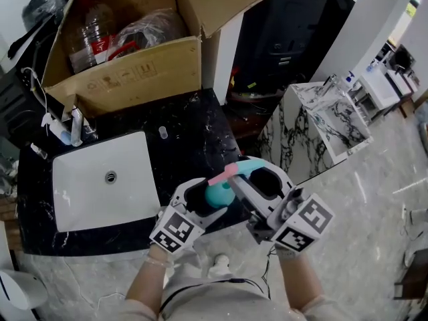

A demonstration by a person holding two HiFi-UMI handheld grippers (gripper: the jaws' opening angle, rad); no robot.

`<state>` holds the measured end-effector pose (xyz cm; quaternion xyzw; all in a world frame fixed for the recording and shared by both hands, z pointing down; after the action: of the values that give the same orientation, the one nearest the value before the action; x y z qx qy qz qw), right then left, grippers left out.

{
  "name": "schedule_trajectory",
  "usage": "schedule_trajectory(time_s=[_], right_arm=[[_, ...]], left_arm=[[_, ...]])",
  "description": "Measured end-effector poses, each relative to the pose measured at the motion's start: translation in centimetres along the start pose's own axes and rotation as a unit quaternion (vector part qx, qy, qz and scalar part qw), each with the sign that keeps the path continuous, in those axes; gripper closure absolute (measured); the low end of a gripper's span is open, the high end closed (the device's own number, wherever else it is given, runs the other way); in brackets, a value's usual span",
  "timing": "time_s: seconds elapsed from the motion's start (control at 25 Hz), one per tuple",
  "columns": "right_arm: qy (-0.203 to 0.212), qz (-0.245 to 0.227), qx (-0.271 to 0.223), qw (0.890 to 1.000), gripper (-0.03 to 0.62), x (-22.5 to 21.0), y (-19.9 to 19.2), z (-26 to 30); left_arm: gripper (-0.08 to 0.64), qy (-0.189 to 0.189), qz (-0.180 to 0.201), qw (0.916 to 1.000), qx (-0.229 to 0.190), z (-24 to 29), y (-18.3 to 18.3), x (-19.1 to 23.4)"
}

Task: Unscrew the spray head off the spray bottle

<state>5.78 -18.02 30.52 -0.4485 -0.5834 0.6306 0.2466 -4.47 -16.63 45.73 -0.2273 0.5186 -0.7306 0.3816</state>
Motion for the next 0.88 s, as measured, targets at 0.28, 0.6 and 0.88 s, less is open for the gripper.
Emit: schedule_trajectory(time_s=[0.28, 0.6, 0.88], right_arm=[[0.012, -0.007, -0.001, 1.000, 0.433, 0.4, 1.6, -0.2], [0.032, -0.022, -0.011, 0.999, 0.434, 1.4, 3.3, -0.6], [0.046, -0.047, -0.035, 0.997, 0.434, 2.1, 4.6, -1.5]], left_arm=[[0.209, 0.037, -0.022, 0.9989, -0.019, -2.2, 0.7, 0.4], [0.210, 0.072, -0.022, 0.9971, -0.014, -4.5, 0.7, -0.5], [0.466, 0.133, -0.009, 0.9904, -0.034, -6.8, 1.1, -1.3]])
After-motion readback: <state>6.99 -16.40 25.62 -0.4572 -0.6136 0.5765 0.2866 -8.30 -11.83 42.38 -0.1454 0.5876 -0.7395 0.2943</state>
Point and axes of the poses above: the fingertips, and each gripper's own axes: z forward along the fingers, x to its left, y out of its top, the point moved 6 cm from there along -z, backward along the fingers, and after that the axes turned 8 degrees about y, right-handed, at the moved point
